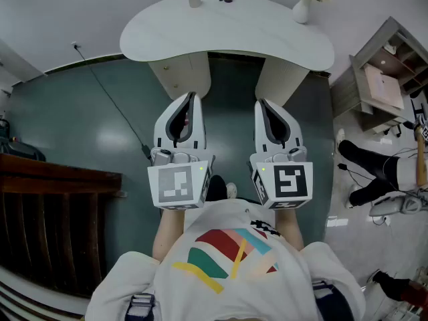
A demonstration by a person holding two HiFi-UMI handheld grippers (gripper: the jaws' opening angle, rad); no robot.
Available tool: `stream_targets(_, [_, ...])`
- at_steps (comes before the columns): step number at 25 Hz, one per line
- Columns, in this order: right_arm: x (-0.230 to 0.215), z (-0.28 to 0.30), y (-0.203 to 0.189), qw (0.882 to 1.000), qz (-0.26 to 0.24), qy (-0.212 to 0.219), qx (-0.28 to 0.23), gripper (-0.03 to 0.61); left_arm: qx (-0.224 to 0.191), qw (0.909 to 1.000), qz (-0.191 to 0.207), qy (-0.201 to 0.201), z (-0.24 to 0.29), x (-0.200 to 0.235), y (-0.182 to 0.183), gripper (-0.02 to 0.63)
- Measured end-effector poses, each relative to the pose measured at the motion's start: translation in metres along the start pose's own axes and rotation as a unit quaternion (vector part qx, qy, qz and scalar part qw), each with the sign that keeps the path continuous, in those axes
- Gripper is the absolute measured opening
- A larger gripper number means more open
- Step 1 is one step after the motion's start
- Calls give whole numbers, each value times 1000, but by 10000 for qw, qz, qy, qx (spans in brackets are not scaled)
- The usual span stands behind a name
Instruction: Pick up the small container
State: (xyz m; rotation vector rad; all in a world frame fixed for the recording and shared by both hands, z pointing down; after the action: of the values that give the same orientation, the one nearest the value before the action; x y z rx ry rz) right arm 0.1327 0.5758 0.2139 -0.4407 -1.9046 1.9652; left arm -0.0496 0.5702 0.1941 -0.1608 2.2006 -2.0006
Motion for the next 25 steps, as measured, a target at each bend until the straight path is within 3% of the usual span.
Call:
stream_targets(18, [-4, 14, -12, 9998, 188, 82, 9, 11, 201, 9998, -1, -63, 19, 11, -13, 17])
stream_targets(25, [0, 38, 1, 9999, -20, 42, 106, 12, 99, 9999, -100, -82, 39, 34, -6, 17])
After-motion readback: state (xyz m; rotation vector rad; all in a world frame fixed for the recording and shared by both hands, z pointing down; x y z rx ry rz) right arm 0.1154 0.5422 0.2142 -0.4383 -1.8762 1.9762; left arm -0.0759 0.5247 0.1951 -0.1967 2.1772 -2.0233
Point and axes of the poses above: the fingertips, and each gripper's own axes: z forward along the fingers, x to its left, y out of its top, the point moved 9 cm from there along -z, backward along the fingers, and after that the axes turned 7 degrees about y, right-handed, at the moved point
